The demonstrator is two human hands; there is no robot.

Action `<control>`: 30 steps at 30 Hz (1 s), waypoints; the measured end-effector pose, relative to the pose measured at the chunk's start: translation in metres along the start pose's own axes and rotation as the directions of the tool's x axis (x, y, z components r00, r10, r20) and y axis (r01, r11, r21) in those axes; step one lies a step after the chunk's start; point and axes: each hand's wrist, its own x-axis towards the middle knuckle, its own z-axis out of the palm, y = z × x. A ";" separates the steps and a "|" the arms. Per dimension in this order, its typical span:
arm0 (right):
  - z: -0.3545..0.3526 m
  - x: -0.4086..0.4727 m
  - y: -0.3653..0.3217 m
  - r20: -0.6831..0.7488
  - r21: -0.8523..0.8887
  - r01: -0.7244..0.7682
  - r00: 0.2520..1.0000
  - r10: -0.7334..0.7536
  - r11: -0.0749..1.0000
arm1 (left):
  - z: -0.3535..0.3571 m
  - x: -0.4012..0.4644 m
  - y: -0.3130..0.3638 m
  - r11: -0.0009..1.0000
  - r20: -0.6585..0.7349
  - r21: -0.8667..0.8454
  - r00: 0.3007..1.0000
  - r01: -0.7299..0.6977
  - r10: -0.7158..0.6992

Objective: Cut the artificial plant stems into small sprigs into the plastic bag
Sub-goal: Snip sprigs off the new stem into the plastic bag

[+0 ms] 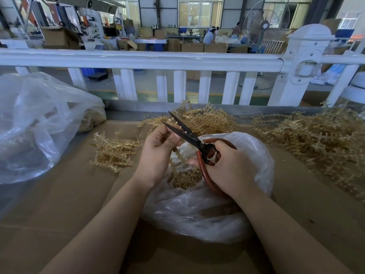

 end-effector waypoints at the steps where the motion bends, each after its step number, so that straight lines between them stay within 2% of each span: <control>1: 0.000 0.000 0.000 -0.005 0.004 0.004 1.000 -0.004 1.000 | -0.001 0.000 -0.001 1.000 0.000 -0.022 1.000 0.011 -0.011; 6: 0.000 -0.001 0.000 -0.038 -0.011 0.010 0.999 -0.010 1.000 | -0.004 0.001 -0.002 0.992 0.005 -0.129 1.000 -0.001 0.002; 16: 0.001 0.000 0.002 -0.030 -0.069 0.026 0.999 -0.028 0.997 | -0.006 0.002 -0.004 0.998 0.028 -0.001 0.998 -0.057 0.057; 23: 0.000 0.000 0.001 -0.038 -0.023 0.034 0.999 -0.035 0.999 | -0.004 0.003 -0.004 0.993 0.058 -0.107 0.997 -0.052 0.059; 30: -0.001 0.000 0.002 -0.029 -0.038 0.033 0.999 -0.034 0.999 | -0.005 0.004 -0.010 0.990 0.062 -0.134 0.996 -0.050 0.059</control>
